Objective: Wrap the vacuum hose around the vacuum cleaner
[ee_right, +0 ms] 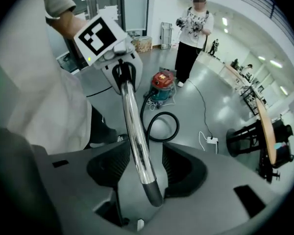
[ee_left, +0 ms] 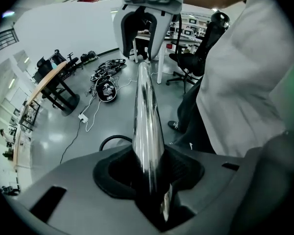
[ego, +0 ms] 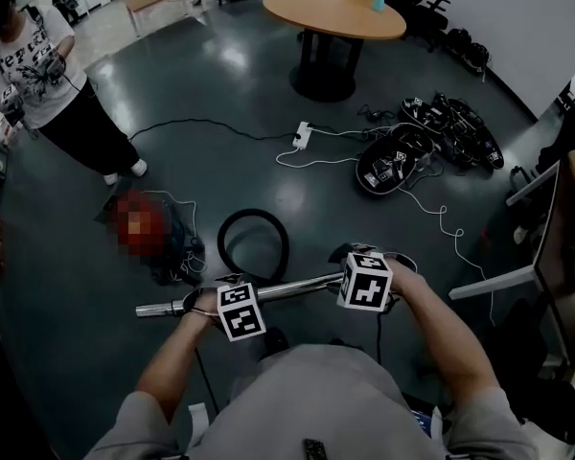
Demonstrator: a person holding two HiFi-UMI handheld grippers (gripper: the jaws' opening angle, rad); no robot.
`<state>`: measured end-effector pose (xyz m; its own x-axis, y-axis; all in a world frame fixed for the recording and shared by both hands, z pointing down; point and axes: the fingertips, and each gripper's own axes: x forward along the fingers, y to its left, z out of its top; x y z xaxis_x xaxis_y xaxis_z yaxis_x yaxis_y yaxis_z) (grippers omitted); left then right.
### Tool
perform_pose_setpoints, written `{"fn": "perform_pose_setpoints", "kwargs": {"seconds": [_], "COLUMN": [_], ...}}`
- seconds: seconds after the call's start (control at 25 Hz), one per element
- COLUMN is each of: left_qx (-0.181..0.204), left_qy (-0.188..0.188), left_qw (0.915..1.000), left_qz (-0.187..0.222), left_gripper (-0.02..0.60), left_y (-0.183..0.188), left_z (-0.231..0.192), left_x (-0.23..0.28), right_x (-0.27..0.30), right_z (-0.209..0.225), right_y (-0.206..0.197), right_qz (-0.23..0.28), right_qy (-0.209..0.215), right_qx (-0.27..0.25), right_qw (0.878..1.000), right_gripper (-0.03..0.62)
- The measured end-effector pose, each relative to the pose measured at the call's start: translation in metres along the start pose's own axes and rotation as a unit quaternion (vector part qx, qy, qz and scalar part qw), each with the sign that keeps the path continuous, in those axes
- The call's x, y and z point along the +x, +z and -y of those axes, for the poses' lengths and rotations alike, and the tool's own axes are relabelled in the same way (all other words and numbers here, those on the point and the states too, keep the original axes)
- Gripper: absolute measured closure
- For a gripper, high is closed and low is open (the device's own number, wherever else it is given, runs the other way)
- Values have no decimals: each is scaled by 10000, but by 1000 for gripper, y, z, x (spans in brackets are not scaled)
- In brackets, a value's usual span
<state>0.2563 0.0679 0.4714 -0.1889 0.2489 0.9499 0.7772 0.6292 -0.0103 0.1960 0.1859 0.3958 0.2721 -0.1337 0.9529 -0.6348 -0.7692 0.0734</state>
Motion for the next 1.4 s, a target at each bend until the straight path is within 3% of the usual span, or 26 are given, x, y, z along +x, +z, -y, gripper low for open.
{"fn": "perform_pose_setpoints", "kwargs": {"seconds": [0.16, 0.32, 0.48, 0.68, 0.88, 1.04, 1.16, 1.24, 1.4], "left_qx": [-445, -983, -1568, -2279, -3153, -3586, -4079, -4418, -4878], "left_qy": [229, 483, 716, 1140, 1520, 1907, 2168, 2335, 2735], "left_qw": [9984, 9928, 9827, 9640, 9326, 9085, 8794, 8569, 8165], "left_qz": [259, 491, 682, 758, 877, 988, 1152, 1270, 1437], "left_gripper": [423, 423, 422, 422, 420, 420, 420, 420, 420], "left_y": [-10, -26, -34, -35, -19, -6, 6, 10, 12], "left_z": [-4, -14, -26, -39, -45, -57, -60, -58, -57], "left_x": [5, 7, 8, 7, -11, -22, -30, -37, -55], "right_x": [-28, -38, -32, -17, -19, -20, -9, -4, 0], "right_z": [11, 15, 14, 21, 41, 53, 57, 57, 66], "right_y": [7, 19, 29, 43, 54, 70, 74, 80, 106], "right_qz": [645, 1542, 2129, 2720, 3190, 3701, 3707, 3767, 4028], "right_qy": [-427, -683, -149, 466, 849, 1426, 1746, 2000, 2491], "right_qx": [827, 1829, 2417, 2622, 2647, 2631, 2562, 2616, 2981], "right_qw": [9936, 9686, 9466, 9247, 9061, 8794, 8755, 8658, 8288], "right_gripper": [404, 405, 405, 406, 408, 407, 407, 407, 404]}}
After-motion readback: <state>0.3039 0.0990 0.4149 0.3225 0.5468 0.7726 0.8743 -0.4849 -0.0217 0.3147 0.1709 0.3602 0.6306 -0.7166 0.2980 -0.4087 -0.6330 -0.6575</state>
